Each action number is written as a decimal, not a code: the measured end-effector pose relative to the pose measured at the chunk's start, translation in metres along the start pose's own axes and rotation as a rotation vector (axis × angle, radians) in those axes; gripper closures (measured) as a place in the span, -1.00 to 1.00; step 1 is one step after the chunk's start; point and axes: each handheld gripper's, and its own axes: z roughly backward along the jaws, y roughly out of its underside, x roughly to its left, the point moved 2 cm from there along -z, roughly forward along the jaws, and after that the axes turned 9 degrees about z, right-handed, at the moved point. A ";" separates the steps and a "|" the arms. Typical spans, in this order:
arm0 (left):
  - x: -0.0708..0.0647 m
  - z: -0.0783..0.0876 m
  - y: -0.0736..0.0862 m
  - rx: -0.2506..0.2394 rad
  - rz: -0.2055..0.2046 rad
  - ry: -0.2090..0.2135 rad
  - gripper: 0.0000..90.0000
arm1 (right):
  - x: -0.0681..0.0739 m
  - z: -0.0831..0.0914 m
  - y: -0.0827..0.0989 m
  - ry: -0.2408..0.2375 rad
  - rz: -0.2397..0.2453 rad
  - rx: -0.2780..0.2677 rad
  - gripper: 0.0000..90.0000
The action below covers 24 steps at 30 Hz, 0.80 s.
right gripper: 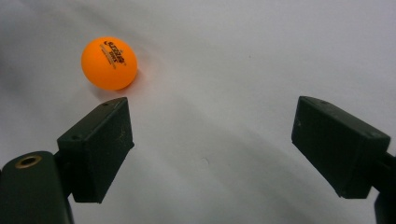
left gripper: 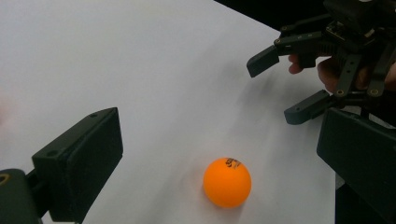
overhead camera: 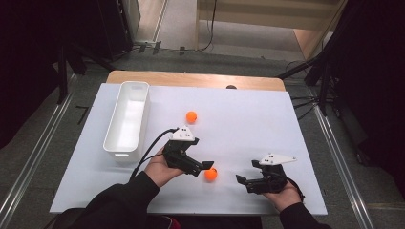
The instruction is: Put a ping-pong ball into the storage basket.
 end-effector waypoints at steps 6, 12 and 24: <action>-0.003 -0.009 -0.002 -0.014 0.015 -0.006 -0.98 | -0.001 -0.001 0.000 0.000 0.003 0.003 -0.75; -0.005 -0.018 -0.005 -0.015 0.023 0.007 -0.98 | -0.001 -0.001 0.000 0.000 0.001 0.004 -0.75; -0.006 -0.026 0.000 0.008 -0.011 -0.013 -0.98 | -0.002 0.002 0.002 0.006 -0.009 0.001 -0.75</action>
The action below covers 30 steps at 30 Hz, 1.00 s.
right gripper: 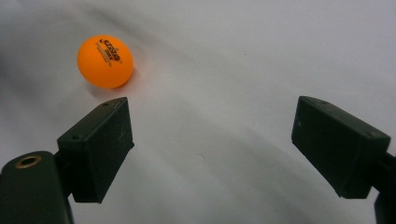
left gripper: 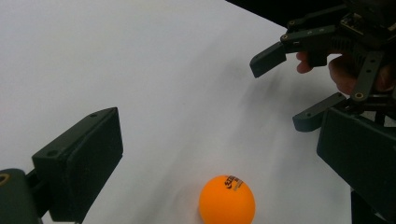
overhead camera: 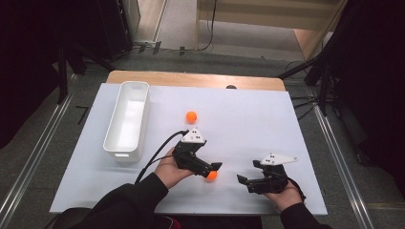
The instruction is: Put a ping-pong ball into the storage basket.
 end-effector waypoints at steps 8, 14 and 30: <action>0.002 -0.010 0.013 0.035 -0.022 -0.009 -0.98 | 0.000 0.000 0.000 -0.001 0.007 0.001 -0.75; -0.001 -0.017 0.022 0.058 -0.033 0.000 -0.98 | 0.000 0.000 0.000 -0.002 0.008 0.005 -0.75; -0.004 -0.024 0.040 0.074 -0.073 0.011 -0.98 | 0.000 0.000 0.000 -0.002 0.016 0.010 -0.75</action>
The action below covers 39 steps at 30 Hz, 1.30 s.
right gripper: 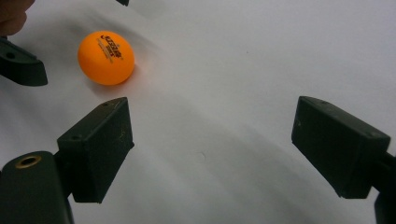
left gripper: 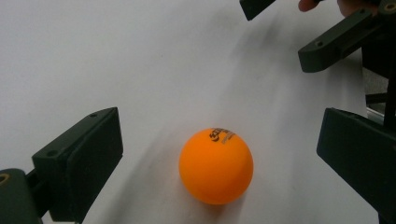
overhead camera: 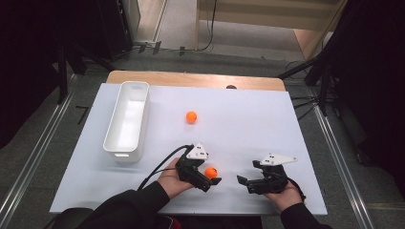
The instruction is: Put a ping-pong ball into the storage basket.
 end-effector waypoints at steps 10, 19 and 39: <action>0.000 -0.011 0.014 0.048 -0.037 -0.040 -0.98 | -0.001 0.000 0.000 -0.005 -0.004 0.003 -0.75; -0.004 -0.019 0.020 0.115 -0.123 -0.113 -0.98 | -0.001 0.000 0.000 -0.004 0.000 0.004 -0.75; -0.007 -0.018 0.021 0.107 -0.164 -0.126 -0.61 | 0.000 0.000 0.000 0.001 0.004 0.009 -0.75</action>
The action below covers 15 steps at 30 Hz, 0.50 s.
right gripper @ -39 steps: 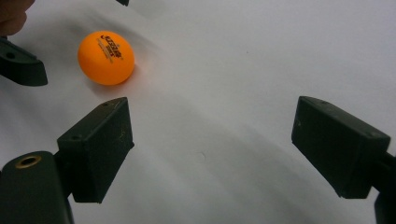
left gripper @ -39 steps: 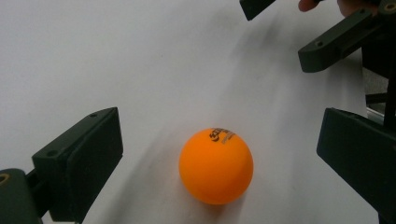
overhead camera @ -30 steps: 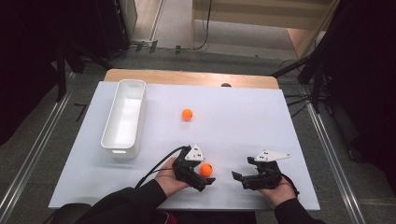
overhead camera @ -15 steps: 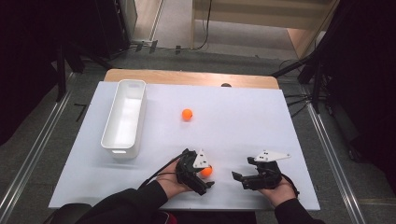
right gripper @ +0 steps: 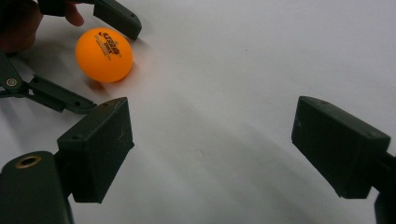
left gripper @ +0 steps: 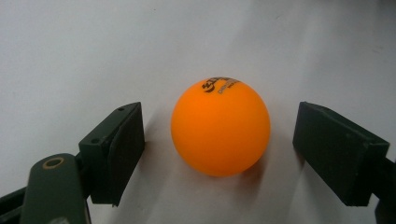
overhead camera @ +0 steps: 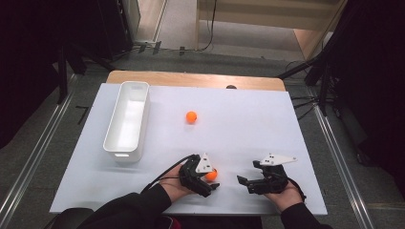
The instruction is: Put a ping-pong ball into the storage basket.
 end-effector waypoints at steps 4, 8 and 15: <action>0.001 0.002 0.001 -0.025 0.024 -0.004 -0.38 | 0.000 0.000 0.000 -0.006 -0.003 0.003 -0.75; 0.002 0.003 0.001 -0.033 0.034 -0.011 -0.21 | -0.001 0.000 0.000 -0.008 -0.001 0.000 -0.75; 0.004 0.005 0.002 -0.042 0.044 -0.019 0.01 | -0.001 0.000 0.000 -0.008 -0.001 0.000 -0.75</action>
